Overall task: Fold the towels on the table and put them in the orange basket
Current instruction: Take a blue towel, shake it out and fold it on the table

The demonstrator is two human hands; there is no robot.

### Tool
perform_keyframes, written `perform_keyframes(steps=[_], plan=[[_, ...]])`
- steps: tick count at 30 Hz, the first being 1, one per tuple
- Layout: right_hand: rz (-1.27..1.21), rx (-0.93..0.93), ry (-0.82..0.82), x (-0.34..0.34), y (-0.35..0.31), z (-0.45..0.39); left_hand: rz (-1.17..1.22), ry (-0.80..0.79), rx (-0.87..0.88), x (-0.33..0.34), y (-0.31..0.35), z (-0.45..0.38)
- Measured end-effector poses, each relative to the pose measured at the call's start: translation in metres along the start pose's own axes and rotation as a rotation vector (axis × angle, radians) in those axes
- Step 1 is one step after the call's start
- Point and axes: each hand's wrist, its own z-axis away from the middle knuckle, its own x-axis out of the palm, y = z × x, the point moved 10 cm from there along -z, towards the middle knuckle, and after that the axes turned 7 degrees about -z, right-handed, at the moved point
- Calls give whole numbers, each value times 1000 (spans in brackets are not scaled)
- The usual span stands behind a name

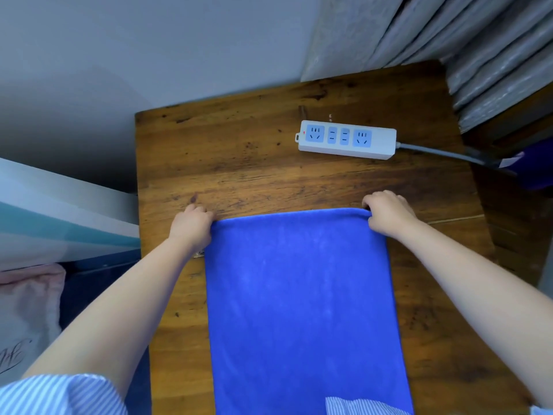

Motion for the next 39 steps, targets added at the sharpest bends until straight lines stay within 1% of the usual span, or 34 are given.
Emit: perform_keyframes(steps=[2,4,8,11,15,17,20,23,25,28,30,34,39], plan=[[22,11,-3,-6,0,-1,-11,-5,-21,-2,-6,-1],[-22,3,32,-18,1,-3,60,64,-99,-14,-20,0],[-202,-108,111,-61,-5,-6,310,398,-287,-58,-51,21],[-301,-172,296,-102,-8,7,432,591,-319,-80,-60,45],[-308,-280,524,-123,-20,46,475,699,-291,-85,-68,73],[-273,-371,574,-116,-27,73,451,709,-211,-79,-64,89],[-191,-492,576,-88,-27,114,378,677,-5,-56,-39,123],[-70,-556,480,-45,-24,145,271,601,186,-20,-9,158],[8,-555,403,-20,-23,160,189,548,261,0,9,175],[107,-559,327,9,-26,181,112,478,321,17,28,191],[144,-558,301,25,-28,193,73,473,330,23,35,198],[189,-555,320,43,-31,213,43,478,333,30,38,206],[237,-514,352,61,-23,226,-22,447,366,45,51,218]])
